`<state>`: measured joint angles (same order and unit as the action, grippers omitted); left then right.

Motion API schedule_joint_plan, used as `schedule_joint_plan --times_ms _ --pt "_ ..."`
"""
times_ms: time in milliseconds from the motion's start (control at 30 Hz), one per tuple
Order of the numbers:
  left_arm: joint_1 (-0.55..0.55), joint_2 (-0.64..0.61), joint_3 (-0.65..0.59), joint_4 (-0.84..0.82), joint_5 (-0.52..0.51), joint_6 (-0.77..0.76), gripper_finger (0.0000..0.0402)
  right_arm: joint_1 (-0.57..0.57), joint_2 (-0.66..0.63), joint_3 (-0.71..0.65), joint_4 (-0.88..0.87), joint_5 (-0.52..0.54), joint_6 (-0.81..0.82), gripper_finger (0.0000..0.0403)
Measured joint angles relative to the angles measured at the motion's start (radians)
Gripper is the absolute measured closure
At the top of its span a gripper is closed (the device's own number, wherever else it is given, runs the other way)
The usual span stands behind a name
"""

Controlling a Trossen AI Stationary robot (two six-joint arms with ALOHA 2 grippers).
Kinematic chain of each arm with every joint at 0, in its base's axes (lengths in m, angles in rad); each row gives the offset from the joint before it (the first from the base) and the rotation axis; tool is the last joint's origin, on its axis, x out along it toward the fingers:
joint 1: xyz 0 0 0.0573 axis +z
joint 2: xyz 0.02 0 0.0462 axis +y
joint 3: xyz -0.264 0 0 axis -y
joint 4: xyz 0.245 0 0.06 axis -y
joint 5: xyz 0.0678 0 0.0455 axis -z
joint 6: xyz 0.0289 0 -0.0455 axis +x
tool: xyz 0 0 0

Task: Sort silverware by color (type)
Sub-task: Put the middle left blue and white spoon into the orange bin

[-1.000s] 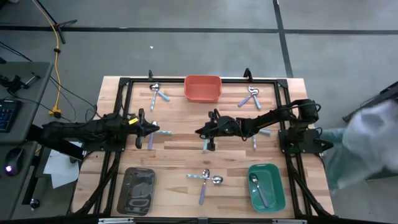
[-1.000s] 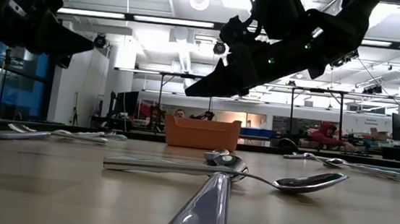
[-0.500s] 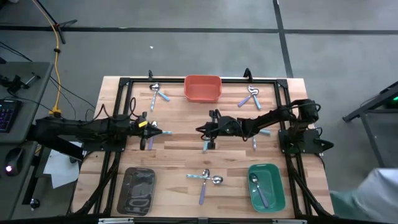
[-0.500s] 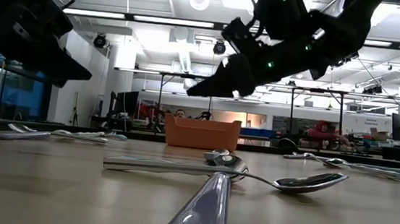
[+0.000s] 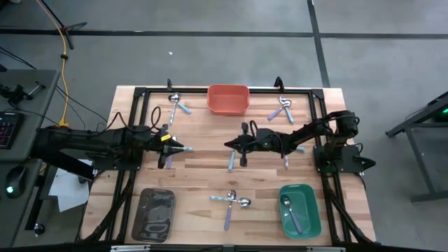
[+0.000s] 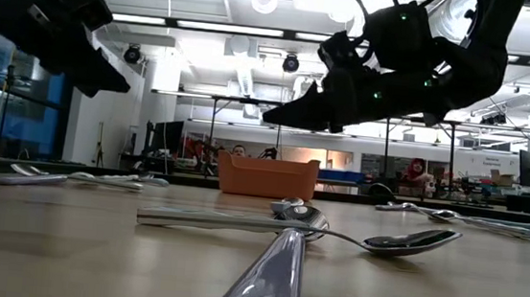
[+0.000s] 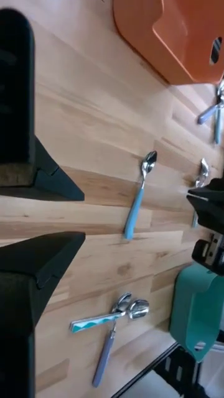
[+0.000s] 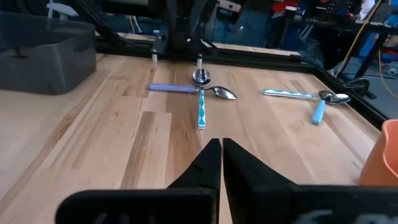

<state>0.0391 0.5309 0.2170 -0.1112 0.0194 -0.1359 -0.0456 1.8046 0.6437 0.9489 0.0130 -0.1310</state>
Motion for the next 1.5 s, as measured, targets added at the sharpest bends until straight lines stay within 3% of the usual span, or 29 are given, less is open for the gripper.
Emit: schedule_joint_plan --times_ms 367,900,1233,1500 --pt "-0.014 0.228 0.128 -0.096 -0.001 0.029 0.0276 -0.003 0.000 0.000 -0.002 -0.008 -0.031 0.0403" --pt "0.027 0.676 0.399 -0.372 -0.009 0.110 0.0266 -0.038 0.000 -0.001 -0.042 -0.042 -0.053 0.0403" --pt "0.126 0.860 0.465 -0.414 -0.049 0.216 0.0238 -0.048 0.000 -0.001 -0.056 -0.054 -0.053 0.0403" --pt "0.160 0.946 0.465 -0.429 -0.049 0.253 0.0250 -0.043 0.000 -0.001 -0.062 -0.056 -0.051 0.0403"
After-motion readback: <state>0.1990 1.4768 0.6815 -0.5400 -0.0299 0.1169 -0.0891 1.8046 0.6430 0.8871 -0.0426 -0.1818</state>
